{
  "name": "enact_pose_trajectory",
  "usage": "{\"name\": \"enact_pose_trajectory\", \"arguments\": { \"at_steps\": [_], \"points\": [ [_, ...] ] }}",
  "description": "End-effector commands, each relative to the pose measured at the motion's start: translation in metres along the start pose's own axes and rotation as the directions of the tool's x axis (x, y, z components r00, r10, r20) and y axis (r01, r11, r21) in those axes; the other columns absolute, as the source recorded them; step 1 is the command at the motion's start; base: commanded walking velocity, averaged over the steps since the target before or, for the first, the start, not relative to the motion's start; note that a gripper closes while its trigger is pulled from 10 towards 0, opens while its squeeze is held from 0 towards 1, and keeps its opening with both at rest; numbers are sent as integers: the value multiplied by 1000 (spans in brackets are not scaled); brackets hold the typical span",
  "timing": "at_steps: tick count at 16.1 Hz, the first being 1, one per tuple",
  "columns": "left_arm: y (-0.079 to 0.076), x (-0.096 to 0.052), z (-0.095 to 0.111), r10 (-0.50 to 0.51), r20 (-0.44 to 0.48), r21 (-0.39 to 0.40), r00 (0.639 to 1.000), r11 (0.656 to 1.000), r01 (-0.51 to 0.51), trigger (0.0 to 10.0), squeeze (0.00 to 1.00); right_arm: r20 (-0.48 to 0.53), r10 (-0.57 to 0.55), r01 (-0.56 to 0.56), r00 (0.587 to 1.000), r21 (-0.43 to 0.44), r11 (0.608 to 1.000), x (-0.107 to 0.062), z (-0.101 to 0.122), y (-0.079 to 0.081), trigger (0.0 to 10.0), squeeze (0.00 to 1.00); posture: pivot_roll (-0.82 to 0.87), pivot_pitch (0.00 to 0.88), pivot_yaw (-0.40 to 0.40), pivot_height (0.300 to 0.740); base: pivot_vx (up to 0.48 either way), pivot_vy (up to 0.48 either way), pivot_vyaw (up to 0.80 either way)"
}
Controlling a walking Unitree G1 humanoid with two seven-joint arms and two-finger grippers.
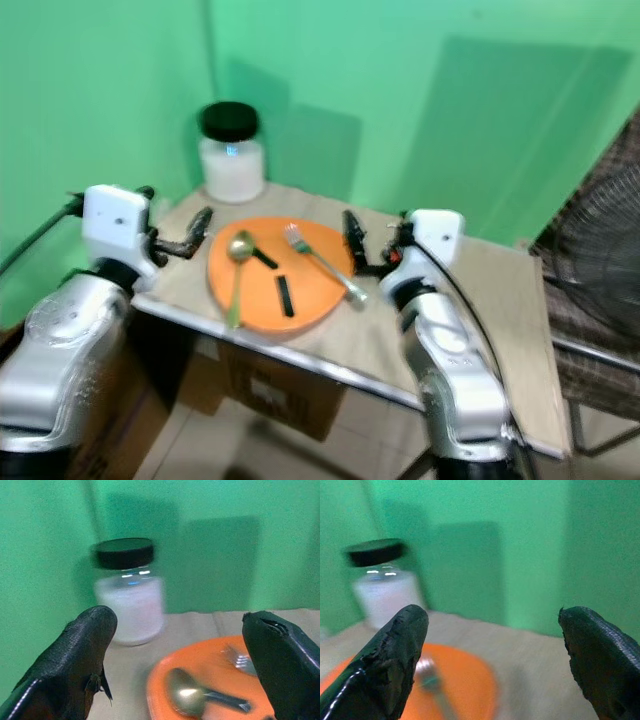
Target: Setting the table
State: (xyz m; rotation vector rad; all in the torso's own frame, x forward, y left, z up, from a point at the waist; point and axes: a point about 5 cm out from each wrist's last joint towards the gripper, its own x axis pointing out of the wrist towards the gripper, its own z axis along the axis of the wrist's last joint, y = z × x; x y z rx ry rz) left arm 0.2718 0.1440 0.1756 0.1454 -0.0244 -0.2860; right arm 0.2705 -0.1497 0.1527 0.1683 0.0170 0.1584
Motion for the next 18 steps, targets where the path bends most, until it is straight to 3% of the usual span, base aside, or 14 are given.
{"name": "enact_pose_trajectory", "arguments": {
  "at_steps": [1, 11, 15, 18],
  "points": [
    [7, -2, 2, 20, 10, 18, 1000, 1000, -20, 10000, 0, 4, 20, -20, 1000, 3, 1000, 2, 1, 4, 10000, 0, 43, 0, -55, 740, 345, 0, 0],
    [8, -4, 1, 20, 1, 25, 1000, 999, -20, 10000, 0, -10, 39, -39, 999, -13, 999, 1, -3, 7, 10000, 0, 47, 0, -57, 740, 335, 0, 0],
    [4, -6, -1, -12, -15, 31, 1000, 999, 12, 10000, 0, -27, 88, -89, 996, -24, 996, 0, -5, 10, 10000, 0, 48, 0, -50, 740, 0, 0, 0],
    [4, -5, 0, -12, -13, 43, 1000, 999, 13, 10000, 0, -39, 97, -98, 995, -29, 995, -1, -6, 11, 10000, 0, 47, 0, -50, 740, 0, -295, 800]
  ]
}}
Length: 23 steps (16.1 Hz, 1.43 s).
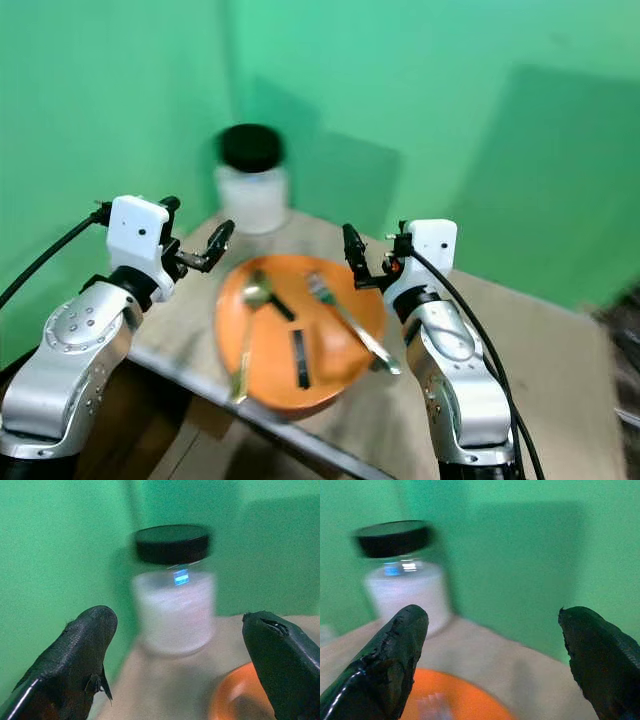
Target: Setting the table
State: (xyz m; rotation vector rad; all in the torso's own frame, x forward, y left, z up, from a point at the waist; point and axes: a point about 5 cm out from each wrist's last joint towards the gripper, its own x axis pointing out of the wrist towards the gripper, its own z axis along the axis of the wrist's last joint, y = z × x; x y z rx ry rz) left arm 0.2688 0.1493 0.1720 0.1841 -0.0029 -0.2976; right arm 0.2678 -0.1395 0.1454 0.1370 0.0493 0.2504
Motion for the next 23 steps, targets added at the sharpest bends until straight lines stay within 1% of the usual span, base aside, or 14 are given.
{"name": "enact_pose_trajectory", "arguments": {
  "at_steps": [1, 4, 6, 10, 11, 12, 13, 15, 17, 18, 20, 21, 22, 23],
  "points": [
    [1, -1, 4, 3, 13, 10, 1000, 1000, -3, 10000, 0, 2, 11, -11, 1000, 0, 1000, 1, 3, 1, 10000, 0, 47, 0, -51, 740, 0, -480, 800],
    [1, -1, 5, 9, 12, 14, 1000, 1000, -9, 10000, 0, -14, 41, -41, 999, 19, 999, 0, 1, 2, 10000, 0, 50, 0, -58, 740, 0, -466, 210],
    [2, -3, 4, 13, 6, 2, 1000, 1000, -13, 10000, 0, -23, 75, -75, 997, 16, 997, 0, 1, 4, 10000, 0, 52, 0, -61, 740, 0, 0, 0],
    [4, -4, 0, 11, -11, 22, 1000, 1000, -11, 10000, 0, -64, 155, -154, 986, 18, 988, -2, 1, 7, 10000, 0, 52, 0, -65, 740, 0, 0, 0],
    [5, -4, 0, 8, -15, 26, 1000, 1000, -7, 10000, 0, -105, 168, -168, 980, 7, 986, -2, -2, 9, 10000, 0, 50, 0, -65, 740, 0, 0, 0],
    [6, -5, -2, 5, -21, 32, 1000, 999, -4, 10000, 0, -148, 155, -159, 977, -14, 987, -2, -4, 9, 10000, 0, 49, 0, -65, 740, 0, 0, 0],
    [7, -5, -3, -8, -32, 35, 999, 999, 9, 10000, 0, -181, 135, -140, 974, -13, 990, -3, -7, 8, 10000, 0, 49, 0, -66, 740, 0, 0, 0],
    [10, -8, -11, -41, -93, 59, 995, 997, 46, 10000, 0, -262, 117, -135, 958, -49, 990, -2, -13, 10, 10000, 0, 49, 0, -66, 740, 0, 0, 0],
    [13, -9, -16, -51, -123, 69, 991, 996, 59, 10000, 0, -325, 115, -153, 938, -93, 984, -2, -16, 12, 10000, 0, 49, 0, -66, 740, 0, 0, 0],
    [12, -11, -17, -73, -134, 73, 988, 994, 84, 10000, 0, -366, 99, -148, 925, -106, 983, -1, -18, 12, 10000, 0, 49, 0, -66, 740, 0, 0, 0],
    [7, -19, -20, -191, -155, 80, 969, 975, 205, 10000, 0, -440, 42, -103, 897, -115, 988, 1, -24, 9, 10000, 0, 45, 0, -64, 740, 0, 0, 0],
    [4, -26, -20, -275, -158, 70, 948, 955, 289, 10000, 0, -471, 20, -84, 882, -114, 990, 2, -26, 7, 9373, 0, 45, 0, -64, 740, 0, 0, 0],
    [2, -31, -18, -340, -147, 50, 929, 935, 351, 10000, 0, -494, 9, -81, 869, -124, 989, 1, -27, 6, 3922, 0, 47, 0, -76, 740, 0, 0, 0],
    [1, -33, -17, -358, -143, 44, 923, 929, 367, 10000, 0, -500, 7, -81, 866, -126, 989, 1, -28, 6, 2706, 0, 47, 0, -76, 740, 0, 0, 0]
  ]
}}
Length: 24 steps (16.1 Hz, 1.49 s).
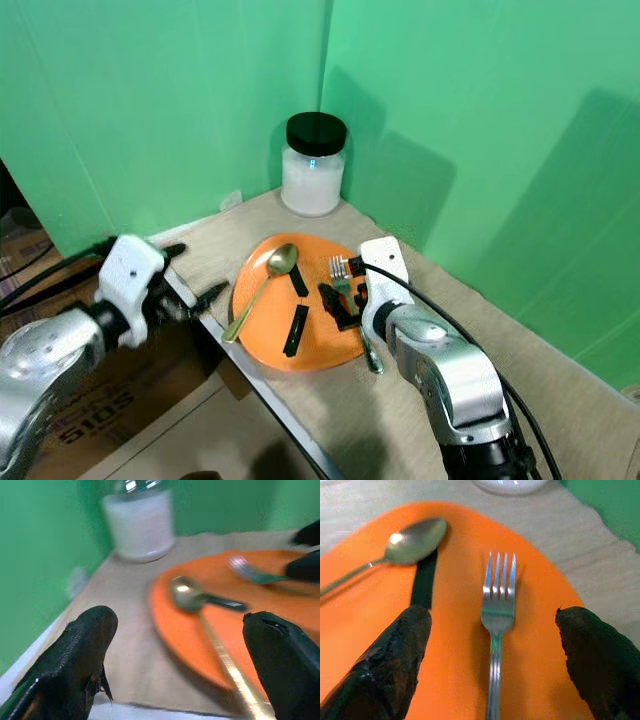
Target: Setting the table
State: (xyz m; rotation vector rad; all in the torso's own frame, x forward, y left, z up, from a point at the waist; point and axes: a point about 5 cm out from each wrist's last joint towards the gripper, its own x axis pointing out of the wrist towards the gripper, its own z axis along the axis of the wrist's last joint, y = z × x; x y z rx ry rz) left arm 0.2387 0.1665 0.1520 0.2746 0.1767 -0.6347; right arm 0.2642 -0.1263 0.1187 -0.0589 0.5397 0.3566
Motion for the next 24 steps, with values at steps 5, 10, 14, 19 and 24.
{"name": "enact_pose_trajectory", "arguments": {
  "at_steps": [5, 10, 14, 19, 24],
  "points": [
    [-7, -13, 3, -144, 5, 0, 990, 990, 144, 10000, 0, -150, -9, 1, 989, -51, 999, -3, -11, 0, 0, 0, 43, 0, -82, 740, 0, 0, 0],
    [-8, -17, 2, -152, 3, -2, 988, 988, 152, 10000, 0, -178, -18, 9, 984, -48, 999, -1, -11, 0, 0, 0, 47, 0, -91, 740, 0, 0, 0],
    [-9, -18, 2, -156, -3, -4, 988, 988, 156, 10000, 0, -185, -10, -1, 983, -60, 998, 1, -11, 2, 0, 0, 51, 0, -93, 740, 0, 0, 0],
    [-12, -20, 1, -184, -10, -15, 983, 983, 184, 10000, 0, -221, -15, -1, 975, -73, 997, 2, -15, 2, 0, 0, 54, 0, -97, 740, 0, 0, 0],
    [-17, -23, 0, -293, -19, -57, 956, 955, 291, 10000, 0, -251, -12, -8, 968, -78, 997, 2, -19, 3, 0, 0, 55, 0, -95, 740, 0, 0, 0]
  ]
}}
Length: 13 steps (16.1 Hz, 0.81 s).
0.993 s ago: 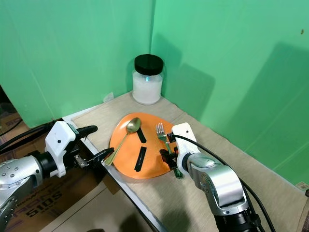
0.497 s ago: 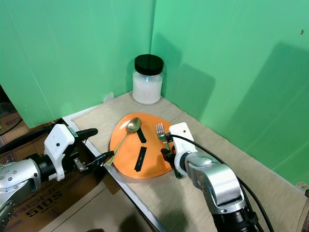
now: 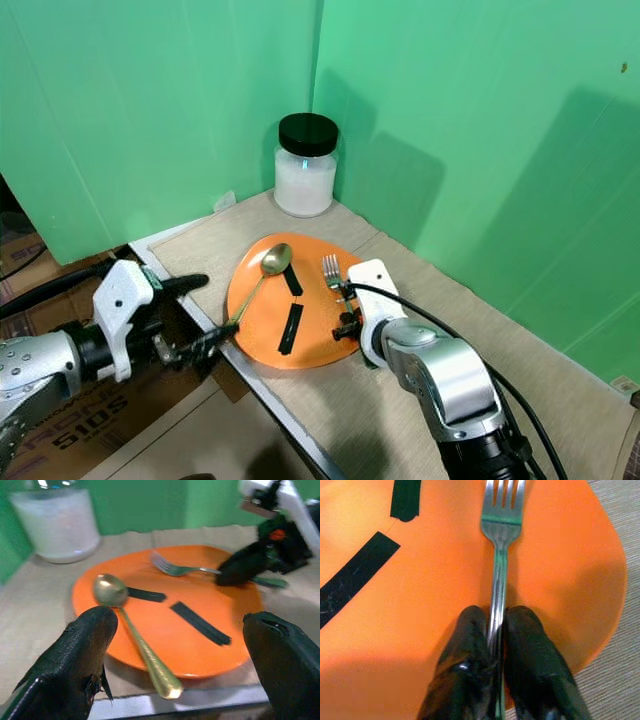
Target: Setting the table
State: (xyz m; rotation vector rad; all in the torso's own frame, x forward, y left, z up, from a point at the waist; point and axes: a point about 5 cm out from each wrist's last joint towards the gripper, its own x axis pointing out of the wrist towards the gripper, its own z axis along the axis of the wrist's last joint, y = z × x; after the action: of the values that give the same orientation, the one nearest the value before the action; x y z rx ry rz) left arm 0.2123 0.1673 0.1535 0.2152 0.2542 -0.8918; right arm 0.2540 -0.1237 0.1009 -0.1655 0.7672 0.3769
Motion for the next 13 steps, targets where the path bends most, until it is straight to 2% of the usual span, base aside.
{"name": "enact_pose_trajectory", "arguments": {
  "at_steps": [1, 7, 10, 11, 13],
  "points": [
    [-3, -1, 0, -54, -8, -10, 998, 998, 54, 10000, 0, -15, -9, 9, 1000, -11, 1000, 0, 1, -2, 0, 0, 54, 0, -95, 740, 0, 0, 0],
    [-6, -1, -7, -147, -57, -12, 988, 989, 146, 10000, 0, 15, -10, 10, 1000, 7, 1000, -3, 2, -3, 0, 0, 41, 0, -94, 740, 0, 0, 0],
    [-6, -3, -8, -144, -71, 1, 987, 990, 144, 10000, 0, 46, 2, -3, 999, 24, 1000, -7, 3, -3, 0, 0, 36, 0, -96, 740, 0, 0, 0],
    [-5, -3, -8, -142, -77, 7, 987, 990, 143, 10000, 0, 88, -17, 15, 996, 26, 1000, -12, 8, -7, 0, 0, 35, 0, -95, 740, 0, 0, 0],
    [-4, -4, -7, -142, -78, 12, 987, 990, 143, 10000, 0, 163, -89, 75, 983, 89, 993, -29, 17, -25, 0, 0, 31, 0, -92, 740, 0, 0, 0]
  ]
}}
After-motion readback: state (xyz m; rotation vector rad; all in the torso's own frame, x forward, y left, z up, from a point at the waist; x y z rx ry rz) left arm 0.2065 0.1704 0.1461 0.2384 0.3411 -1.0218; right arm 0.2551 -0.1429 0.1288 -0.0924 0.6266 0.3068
